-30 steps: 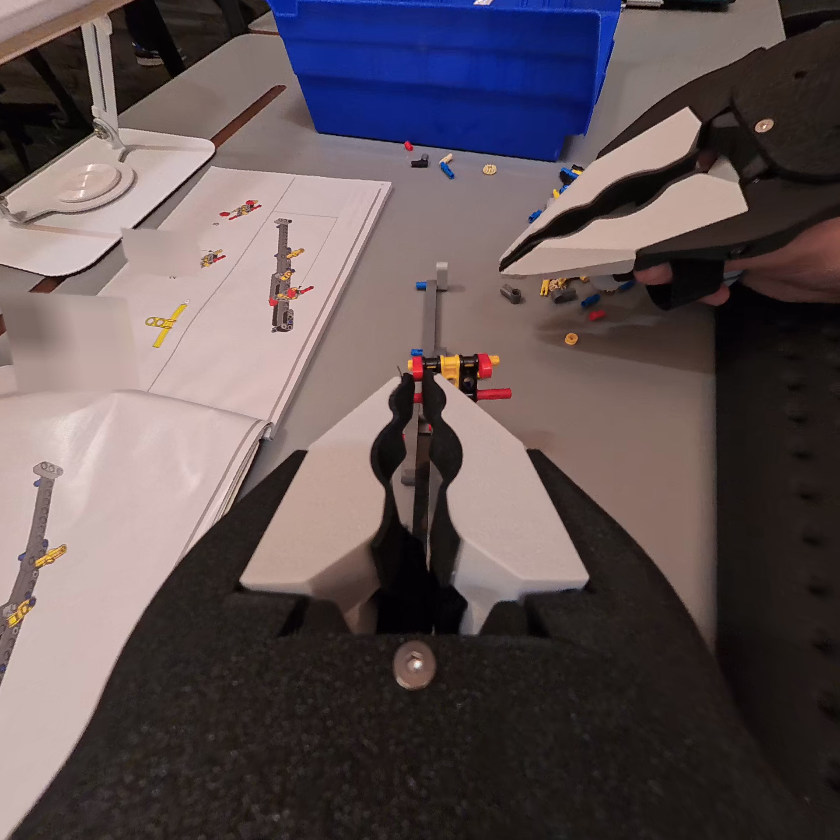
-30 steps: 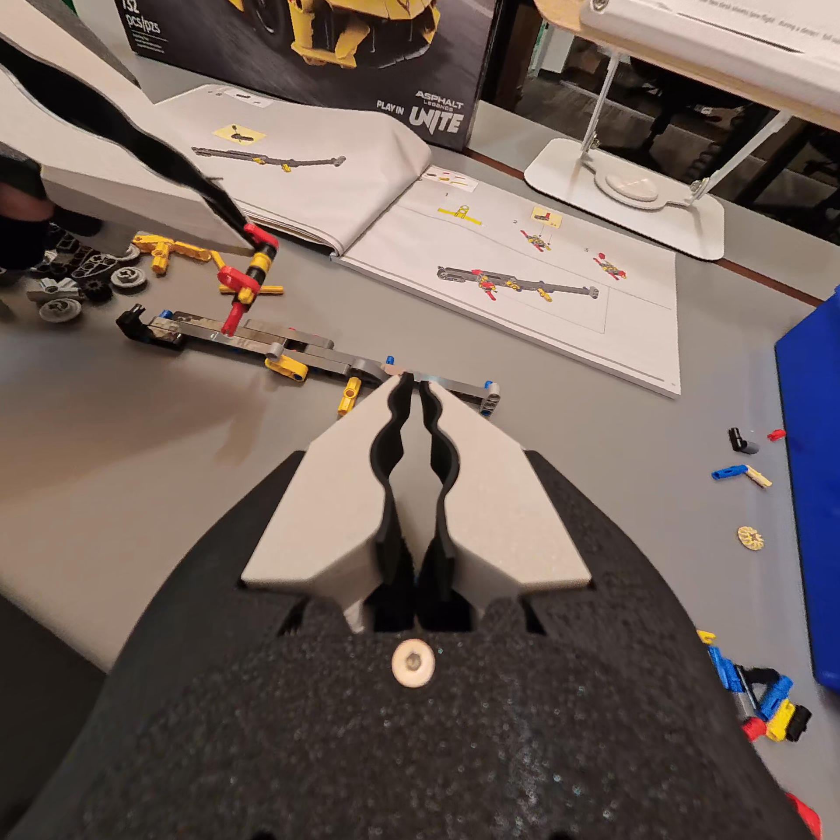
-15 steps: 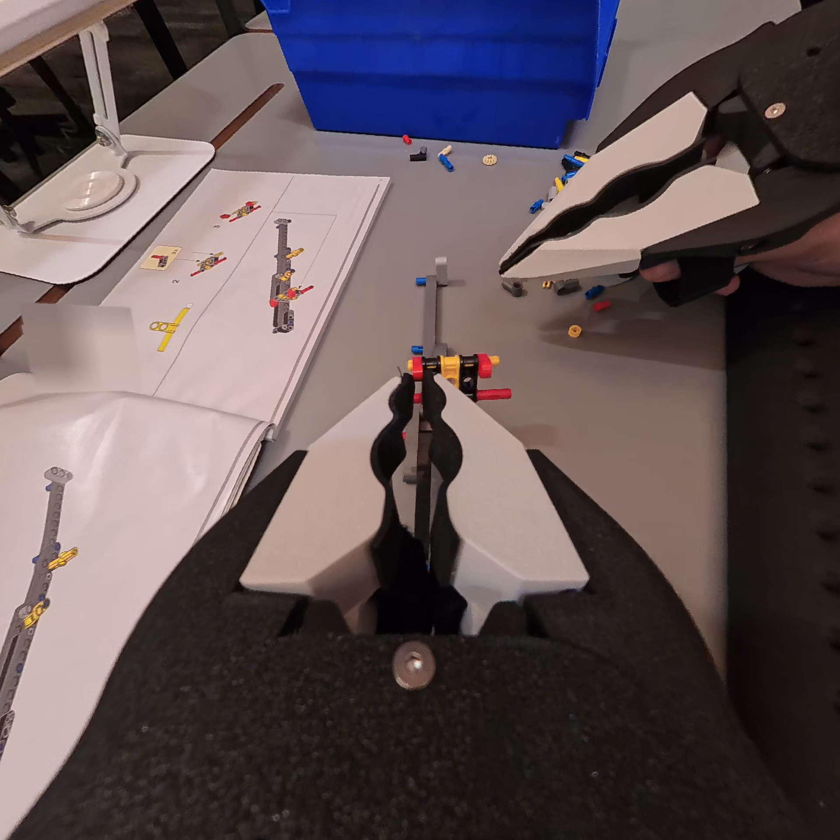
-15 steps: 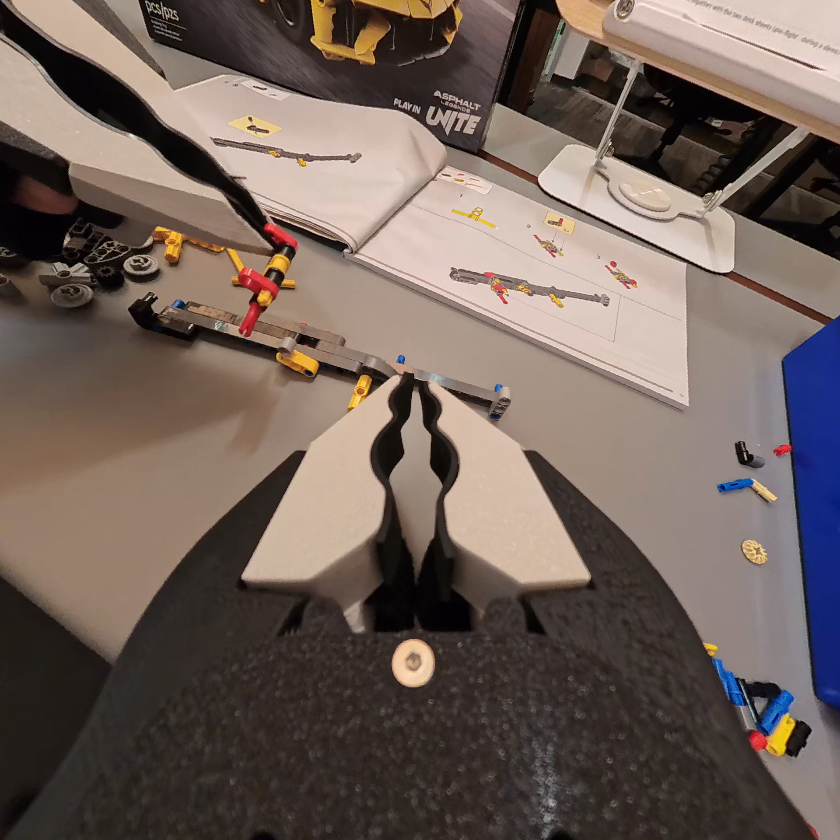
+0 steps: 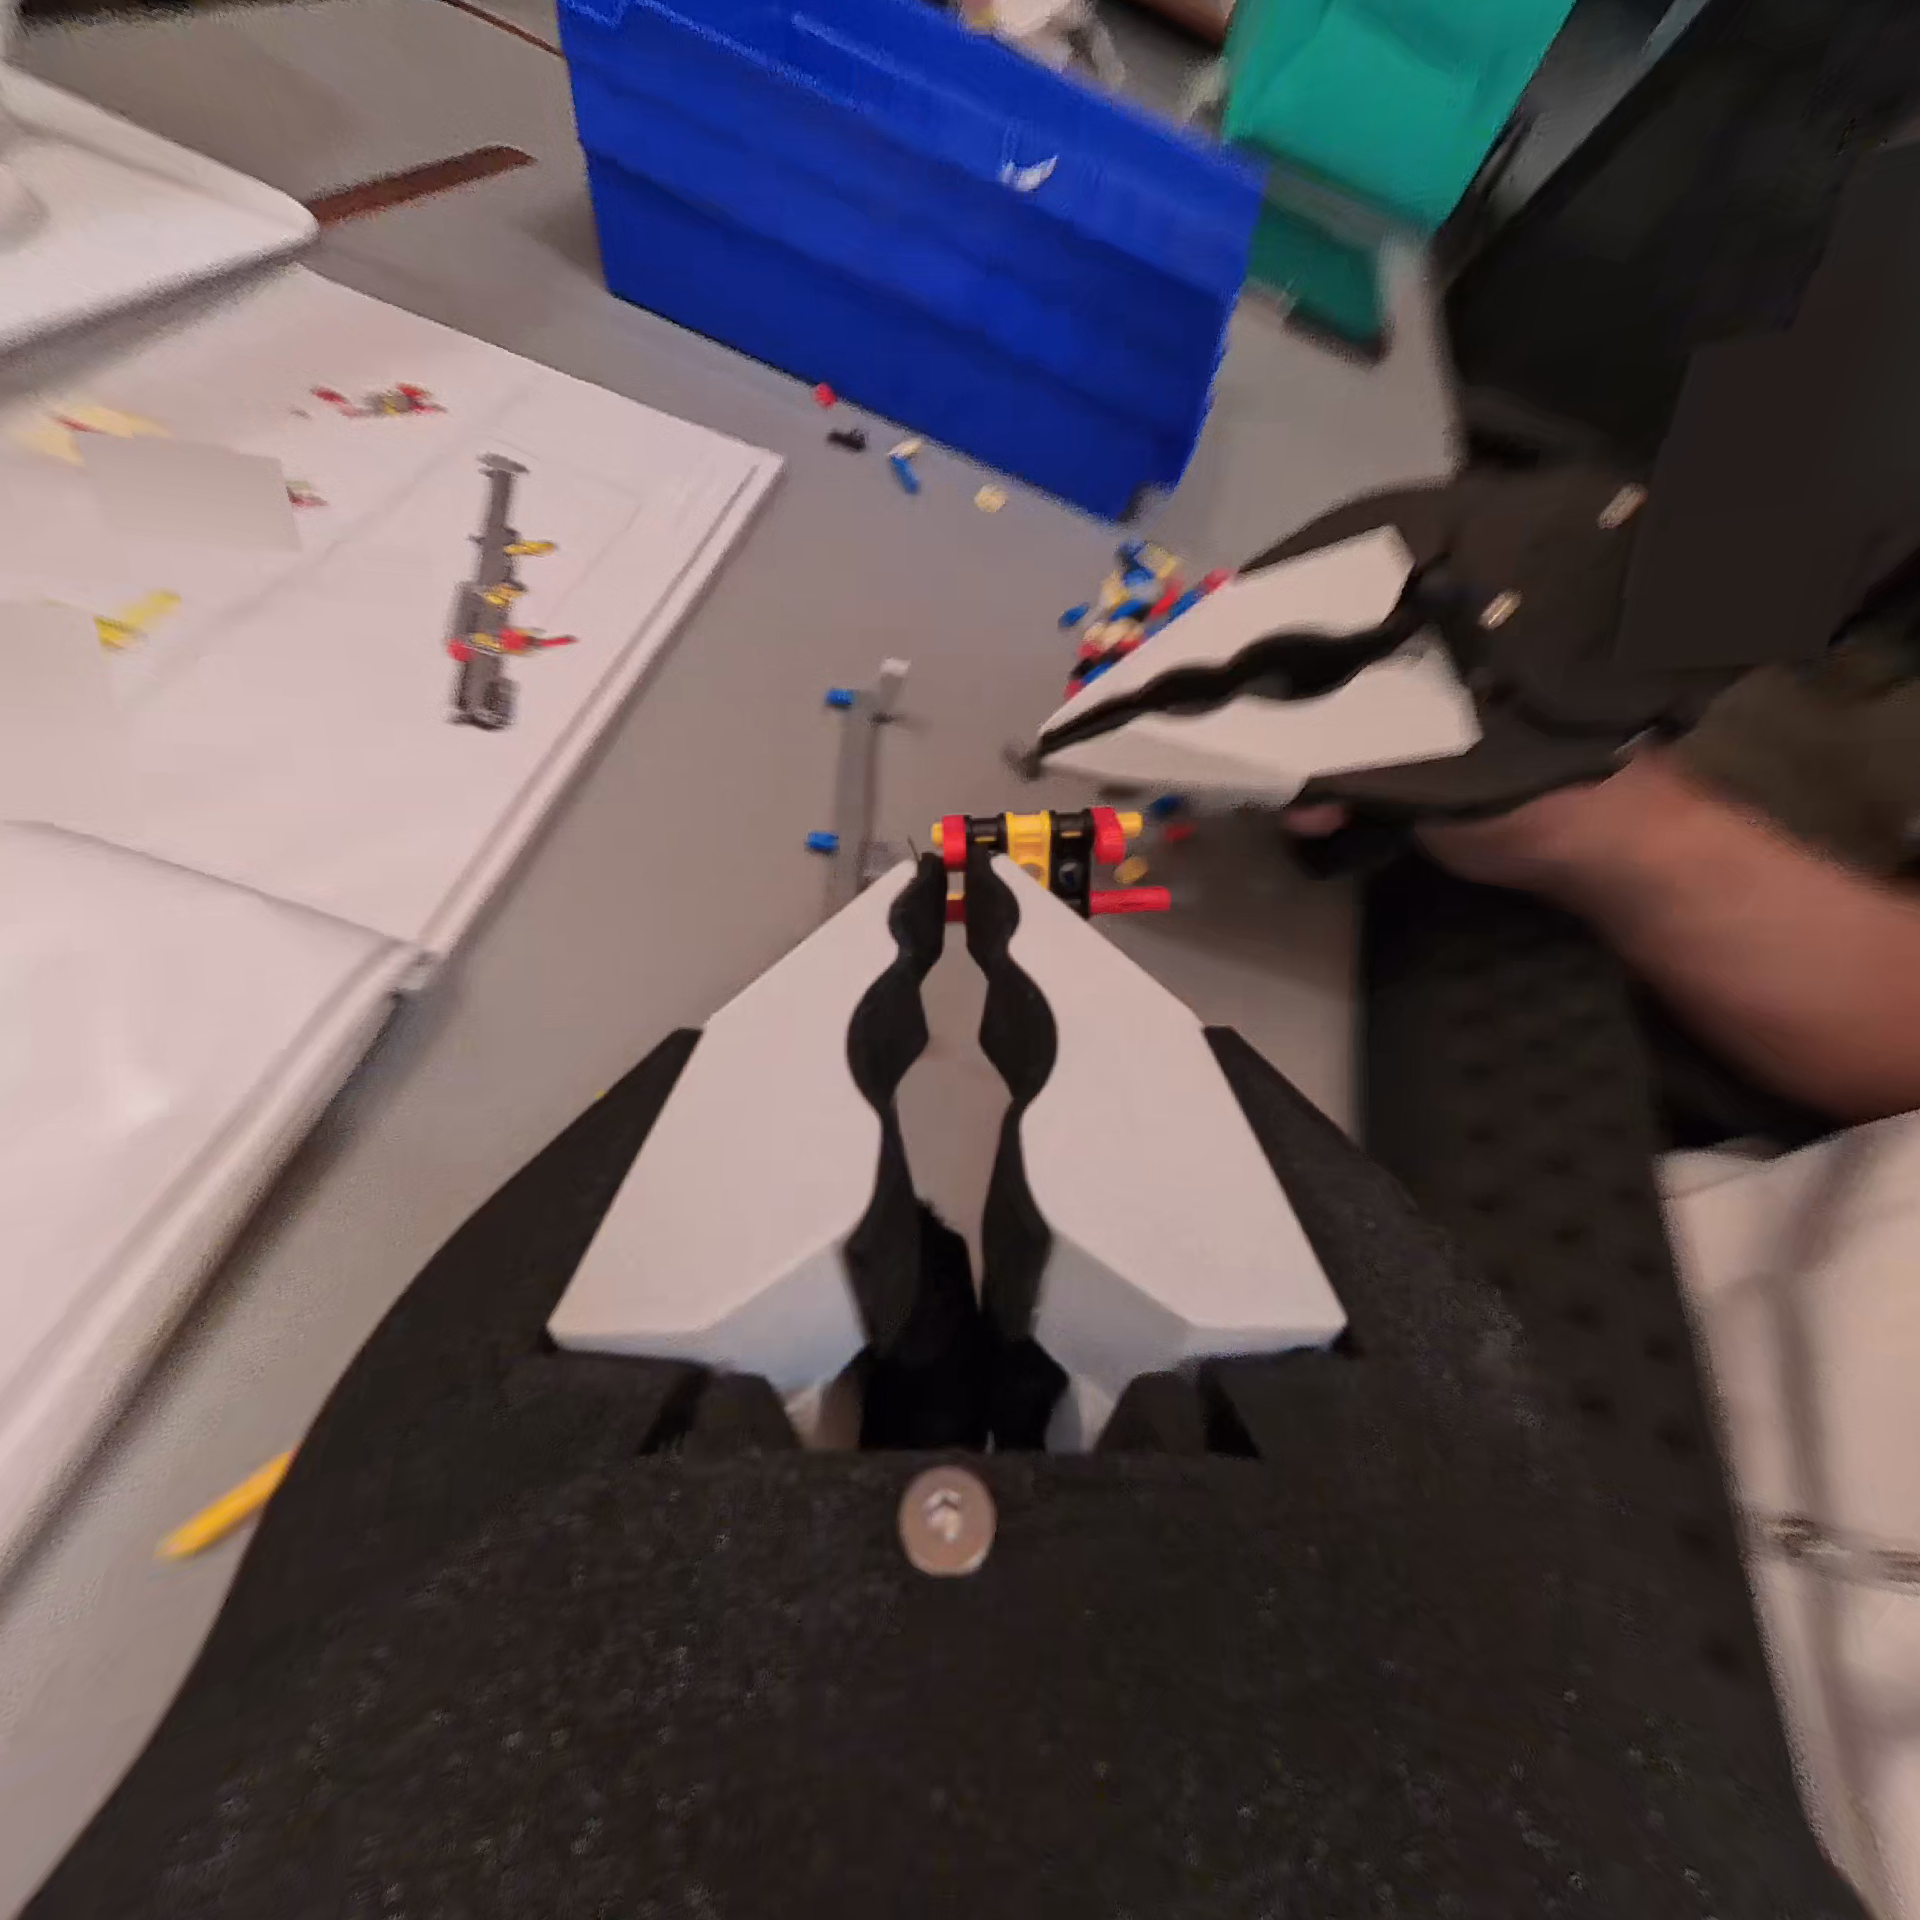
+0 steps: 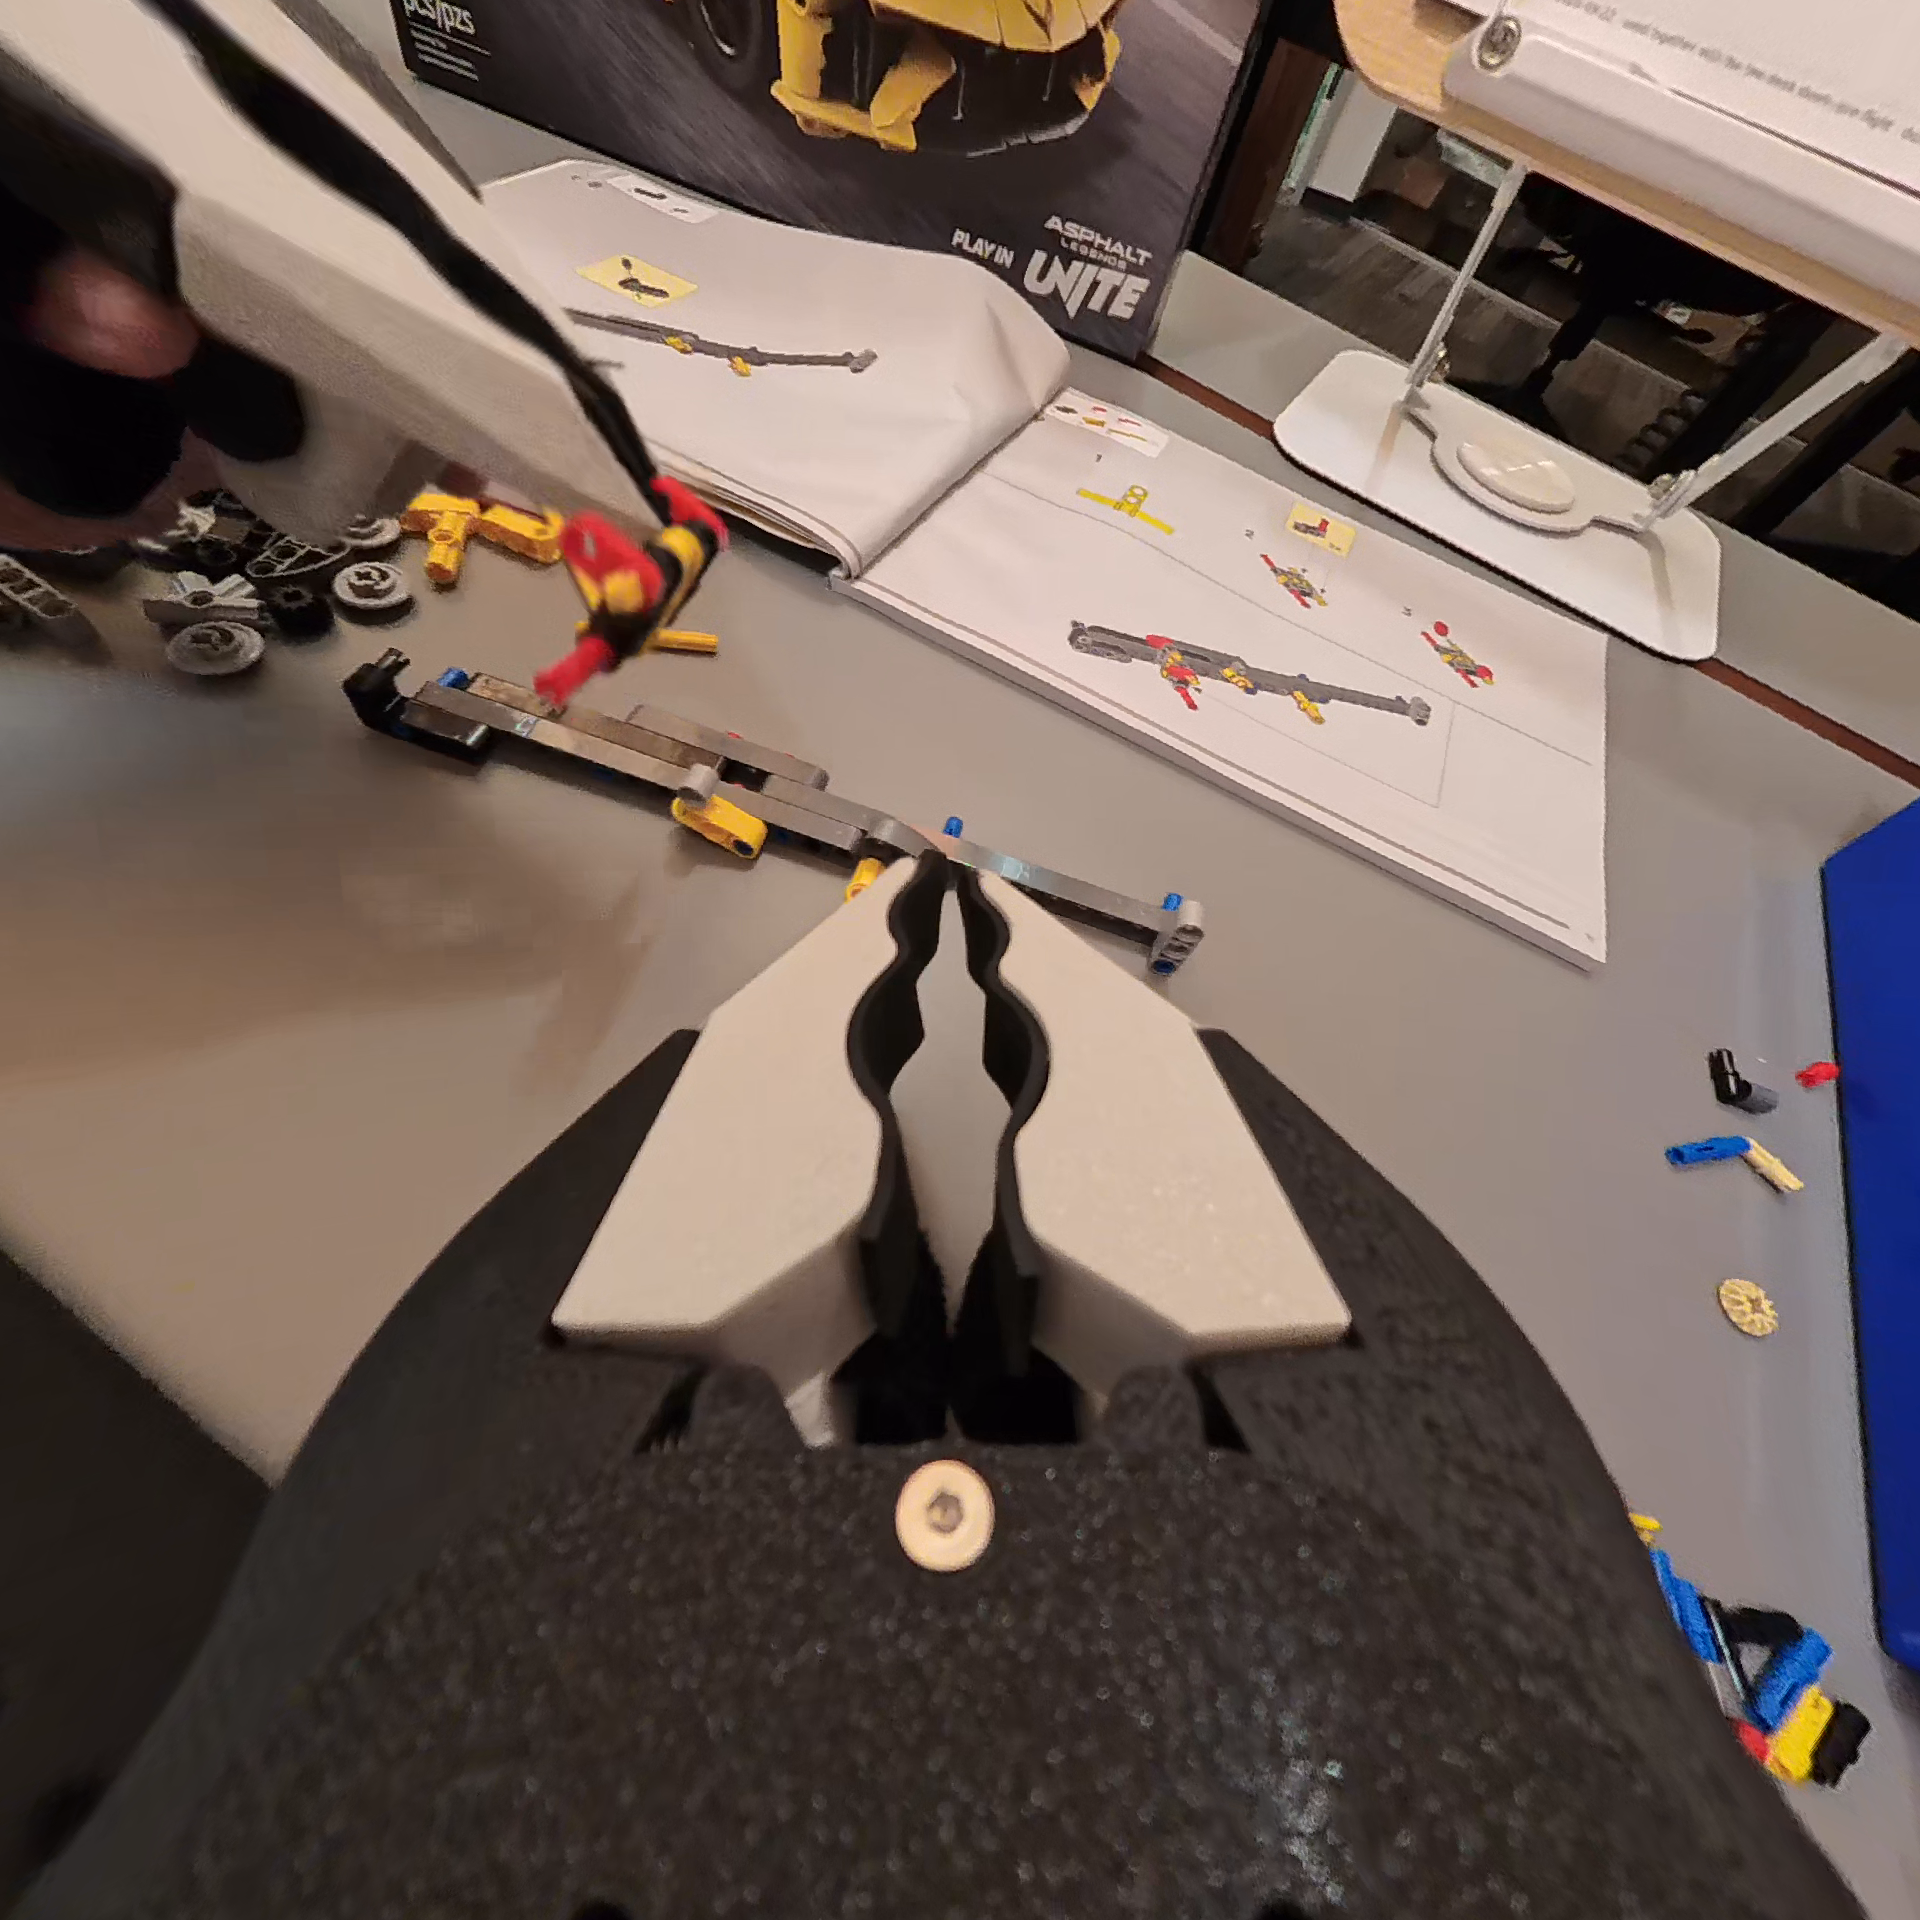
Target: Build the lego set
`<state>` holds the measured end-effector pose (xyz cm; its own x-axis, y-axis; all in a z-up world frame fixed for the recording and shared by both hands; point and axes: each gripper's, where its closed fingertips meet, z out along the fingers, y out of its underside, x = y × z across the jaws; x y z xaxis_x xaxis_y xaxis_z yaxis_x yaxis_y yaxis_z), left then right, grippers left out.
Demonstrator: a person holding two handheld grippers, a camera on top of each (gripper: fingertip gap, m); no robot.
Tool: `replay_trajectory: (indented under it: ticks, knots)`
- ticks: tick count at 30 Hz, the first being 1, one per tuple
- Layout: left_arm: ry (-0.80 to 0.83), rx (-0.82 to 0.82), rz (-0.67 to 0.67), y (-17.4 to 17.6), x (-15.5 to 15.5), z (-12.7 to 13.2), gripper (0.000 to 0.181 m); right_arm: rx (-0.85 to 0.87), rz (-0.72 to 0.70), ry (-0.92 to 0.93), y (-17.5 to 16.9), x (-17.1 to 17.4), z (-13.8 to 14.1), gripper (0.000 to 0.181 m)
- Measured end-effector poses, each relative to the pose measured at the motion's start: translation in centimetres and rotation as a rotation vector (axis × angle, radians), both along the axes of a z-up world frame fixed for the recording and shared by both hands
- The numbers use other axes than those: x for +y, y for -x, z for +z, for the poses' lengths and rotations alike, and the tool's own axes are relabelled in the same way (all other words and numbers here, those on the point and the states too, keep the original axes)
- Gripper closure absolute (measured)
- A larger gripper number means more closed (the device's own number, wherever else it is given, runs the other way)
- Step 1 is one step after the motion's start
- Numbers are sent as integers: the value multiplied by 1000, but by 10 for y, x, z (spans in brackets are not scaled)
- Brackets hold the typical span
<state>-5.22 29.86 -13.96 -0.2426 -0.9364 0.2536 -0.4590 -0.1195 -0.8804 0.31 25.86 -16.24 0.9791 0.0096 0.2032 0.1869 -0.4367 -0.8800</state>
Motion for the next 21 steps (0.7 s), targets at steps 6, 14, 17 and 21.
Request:
replay_trajectory:
  ticks: [6,14,17,21]
  knots:
    - [441,-57,-36,3,4,23,179,-6,7,-5,1,0,1,178]
    - [478,-75,5,2,13,26,179,136,132,-128,27,0,26,175]
    - [299,-72,81,-2,18,19,179,324,165,-226,49,3,50,156]
    - [31,-117,143,-4,16,23,179,386,63,-152,48,21,31,147]
